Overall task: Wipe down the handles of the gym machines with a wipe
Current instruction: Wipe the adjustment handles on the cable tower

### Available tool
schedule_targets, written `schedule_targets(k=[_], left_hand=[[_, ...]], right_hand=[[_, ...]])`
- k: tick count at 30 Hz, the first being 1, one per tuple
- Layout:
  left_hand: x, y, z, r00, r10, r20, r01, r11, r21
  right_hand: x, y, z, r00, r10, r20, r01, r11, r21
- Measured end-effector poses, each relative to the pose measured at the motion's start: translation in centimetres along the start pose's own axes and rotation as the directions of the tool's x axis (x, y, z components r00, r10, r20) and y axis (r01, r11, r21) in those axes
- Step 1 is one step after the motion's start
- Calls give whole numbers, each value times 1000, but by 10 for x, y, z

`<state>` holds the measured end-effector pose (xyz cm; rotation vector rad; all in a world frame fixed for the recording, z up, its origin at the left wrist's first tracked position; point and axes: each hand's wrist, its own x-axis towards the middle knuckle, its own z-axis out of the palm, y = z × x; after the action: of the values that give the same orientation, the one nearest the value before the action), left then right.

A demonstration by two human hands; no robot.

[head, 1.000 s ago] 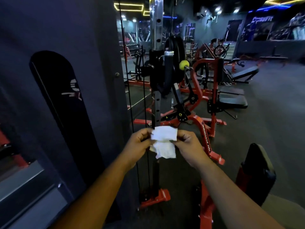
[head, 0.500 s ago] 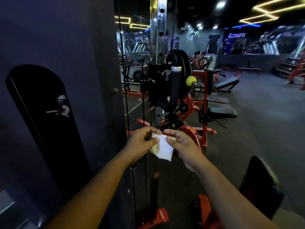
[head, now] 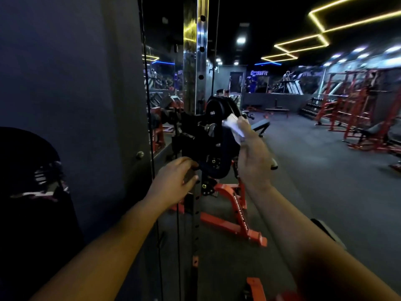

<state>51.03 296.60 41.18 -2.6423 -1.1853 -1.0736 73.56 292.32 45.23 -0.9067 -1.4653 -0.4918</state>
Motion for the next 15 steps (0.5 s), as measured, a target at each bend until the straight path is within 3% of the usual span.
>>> schedule_targets(k=[2, 4, 12, 15], left_hand=[[19, -4, 2, 1000, 9, -11, -8, 999, 38], [36, -7, 5, 1000, 1, -18, 0, 997, 72], [79, -23, 21, 1000, -19, -2, 19, 984, 175], [86, -27, 19, 1000, 22, 4, -22, 978, 207]], right_hand=[[7, 26, 12, 944, -223, 242, 269, 947, -175], [1, 49, 21, 849, -284, 445, 435, 855, -283], [-83, 87, 29, 693, -368, 620, 600, 771, -213], [-84, 76, 14, 693, -401, 600, 572, 812, -118]])
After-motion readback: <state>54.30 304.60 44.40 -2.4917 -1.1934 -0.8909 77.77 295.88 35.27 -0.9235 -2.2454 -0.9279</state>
